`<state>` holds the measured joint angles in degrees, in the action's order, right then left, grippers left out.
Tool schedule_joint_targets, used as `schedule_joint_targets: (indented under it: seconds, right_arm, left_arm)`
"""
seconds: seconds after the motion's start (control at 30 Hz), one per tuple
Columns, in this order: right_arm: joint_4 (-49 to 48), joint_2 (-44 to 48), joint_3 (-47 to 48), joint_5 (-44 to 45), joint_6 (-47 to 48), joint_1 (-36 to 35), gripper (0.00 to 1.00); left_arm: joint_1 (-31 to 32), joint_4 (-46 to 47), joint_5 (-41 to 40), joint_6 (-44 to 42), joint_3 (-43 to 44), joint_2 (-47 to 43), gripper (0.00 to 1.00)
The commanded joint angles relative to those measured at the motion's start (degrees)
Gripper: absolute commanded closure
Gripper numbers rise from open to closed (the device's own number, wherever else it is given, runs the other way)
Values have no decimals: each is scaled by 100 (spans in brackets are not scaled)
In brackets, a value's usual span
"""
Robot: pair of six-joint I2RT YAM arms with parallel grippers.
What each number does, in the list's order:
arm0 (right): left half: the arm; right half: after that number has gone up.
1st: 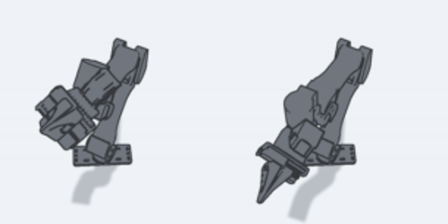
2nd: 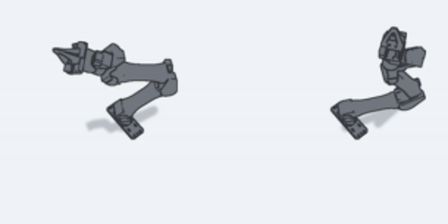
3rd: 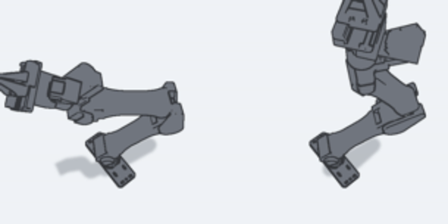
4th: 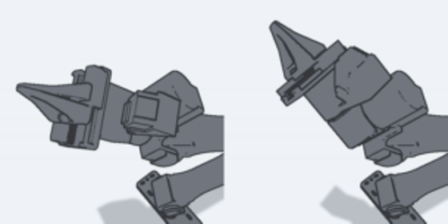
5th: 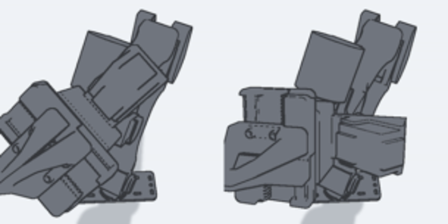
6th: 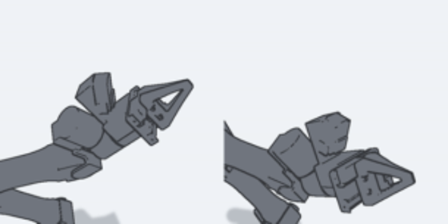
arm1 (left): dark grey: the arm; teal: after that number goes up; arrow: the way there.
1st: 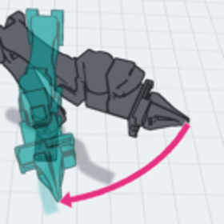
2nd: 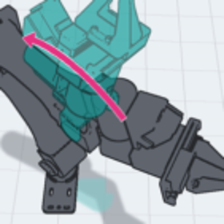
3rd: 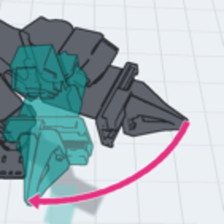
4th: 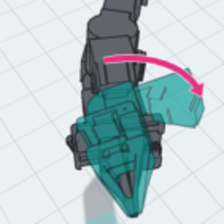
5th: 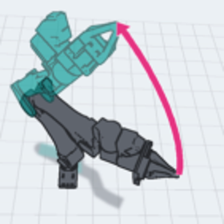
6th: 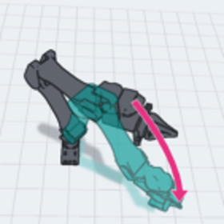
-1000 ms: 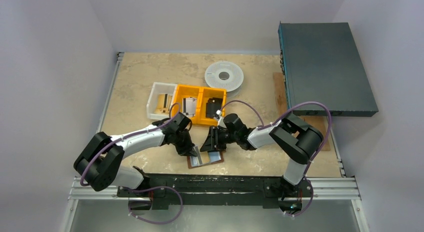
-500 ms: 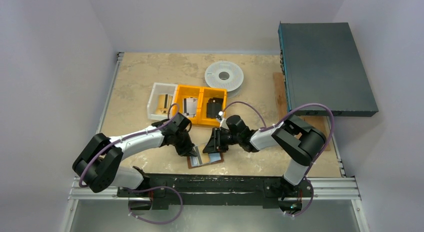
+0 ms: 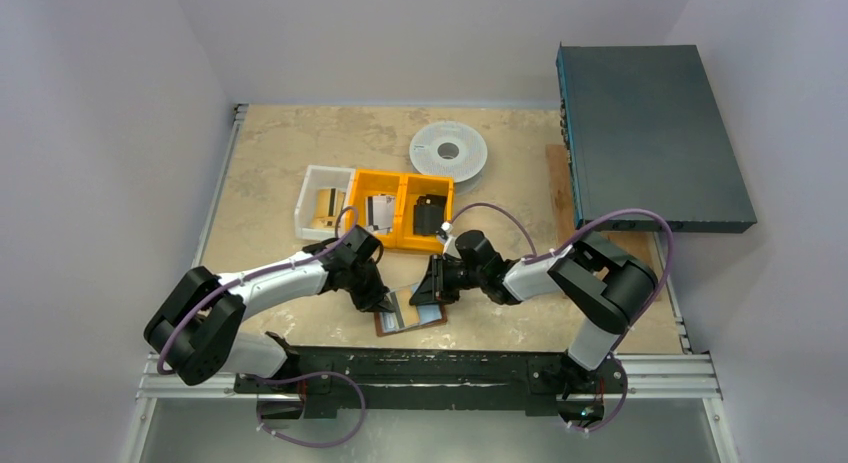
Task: Take the credit cards out of the card holder
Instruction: Remove the credit card from the card holder.
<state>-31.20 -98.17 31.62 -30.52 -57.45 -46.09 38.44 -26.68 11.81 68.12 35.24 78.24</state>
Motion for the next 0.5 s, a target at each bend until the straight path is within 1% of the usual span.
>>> schedule_joint_targets:
  seconds: [0.0,0.17,0.37,0.47]
  right_arm:
    - [-101,198,-3,145,-41,23,85]
    - [-134,170,21,144,-47,12,90]
    - [73,296,24,240,7,15,99]
    - [305,417,55,391,73,18,100]
  left_arm:
    - [6,-628,-1159,-117,-404,245,100]
    - [6,-597,-1163,-153,-404,278,100]
    - [6,-693,-1159,-151,-400,298,100]
    - [-2,-807,-1367,-150,-372,289,100]
